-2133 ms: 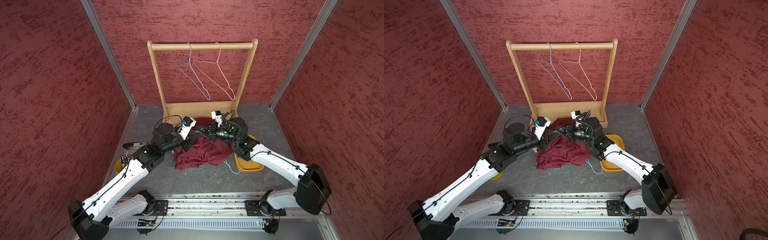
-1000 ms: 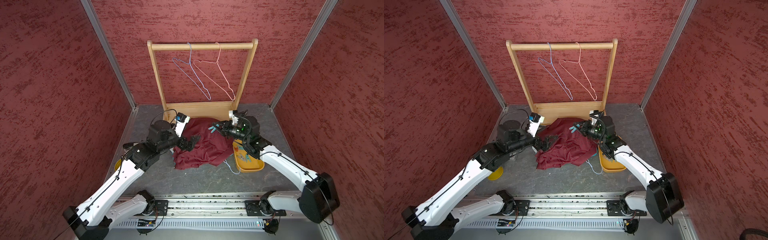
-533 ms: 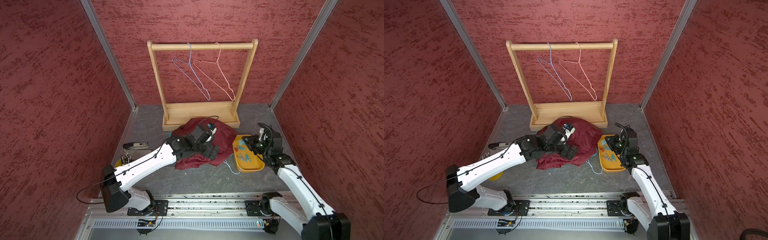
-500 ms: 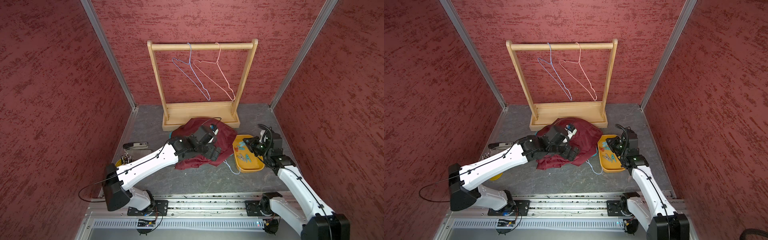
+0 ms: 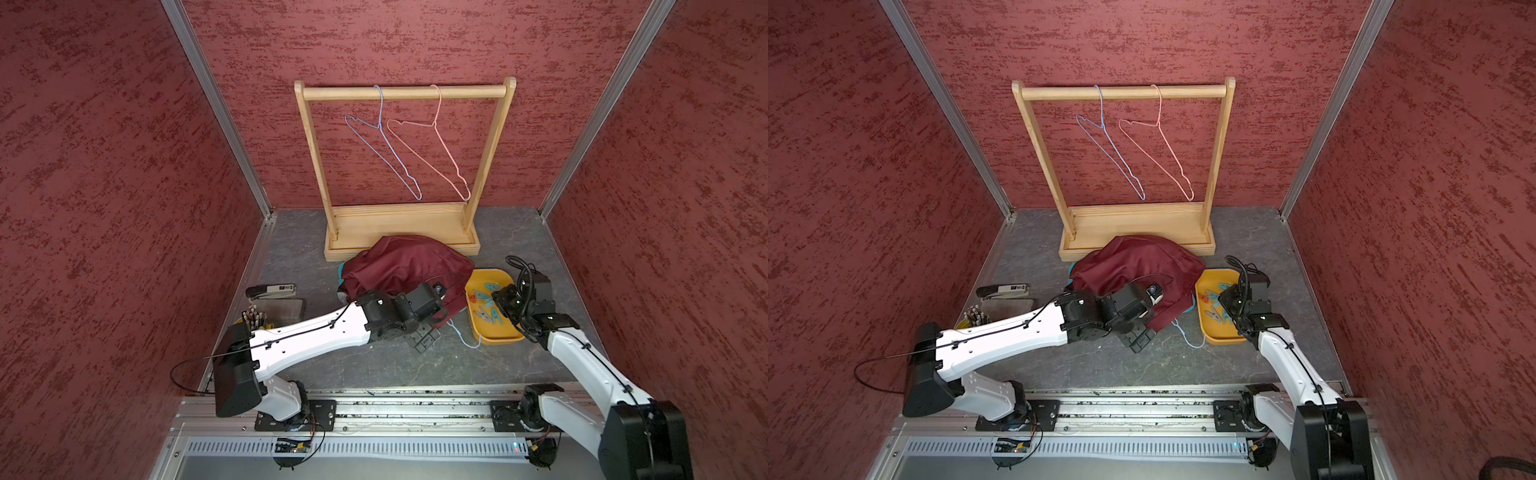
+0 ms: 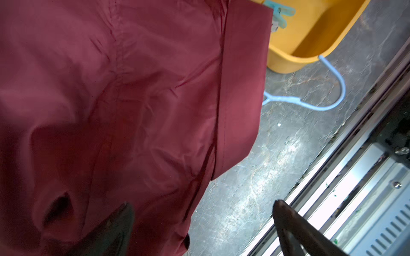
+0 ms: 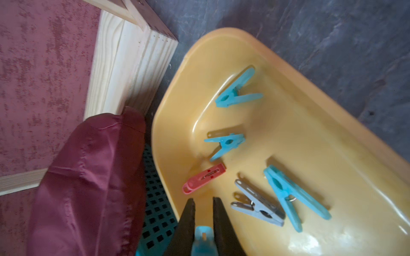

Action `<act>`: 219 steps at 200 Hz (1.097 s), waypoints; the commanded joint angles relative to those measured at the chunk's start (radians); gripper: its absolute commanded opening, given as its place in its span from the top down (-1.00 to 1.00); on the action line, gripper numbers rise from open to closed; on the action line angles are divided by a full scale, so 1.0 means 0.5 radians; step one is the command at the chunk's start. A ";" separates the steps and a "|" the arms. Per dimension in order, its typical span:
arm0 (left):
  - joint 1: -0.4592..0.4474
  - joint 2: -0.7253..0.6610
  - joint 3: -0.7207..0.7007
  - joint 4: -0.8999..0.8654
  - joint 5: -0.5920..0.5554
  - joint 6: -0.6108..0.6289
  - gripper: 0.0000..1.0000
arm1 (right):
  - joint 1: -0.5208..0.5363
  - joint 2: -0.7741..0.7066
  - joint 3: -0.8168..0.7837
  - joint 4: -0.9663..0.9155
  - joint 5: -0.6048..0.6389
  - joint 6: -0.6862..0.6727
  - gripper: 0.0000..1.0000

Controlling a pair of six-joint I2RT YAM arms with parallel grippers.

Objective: Remove the clothespins securing long-sleeve shirts to the hanger
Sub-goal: Place the clamp in the storage box, then remove the long-sleeve shirt from the hanger.

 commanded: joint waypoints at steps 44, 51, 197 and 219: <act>0.079 -0.282 -0.164 0.116 0.075 0.086 -0.99 | 0.018 0.149 -0.041 0.237 0.199 0.083 0.51; 0.079 -0.306 -0.182 0.119 0.091 0.085 -0.99 | 0.019 0.150 -0.038 0.245 0.204 0.093 0.47; 0.182 -0.131 -0.211 0.085 0.071 0.329 -0.98 | 0.242 0.137 0.297 0.041 0.278 0.094 -0.53; 0.223 -0.086 -0.237 0.106 0.073 0.346 -0.90 | 0.300 0.182 0.380 -0.003 0.304 0.037 -0.57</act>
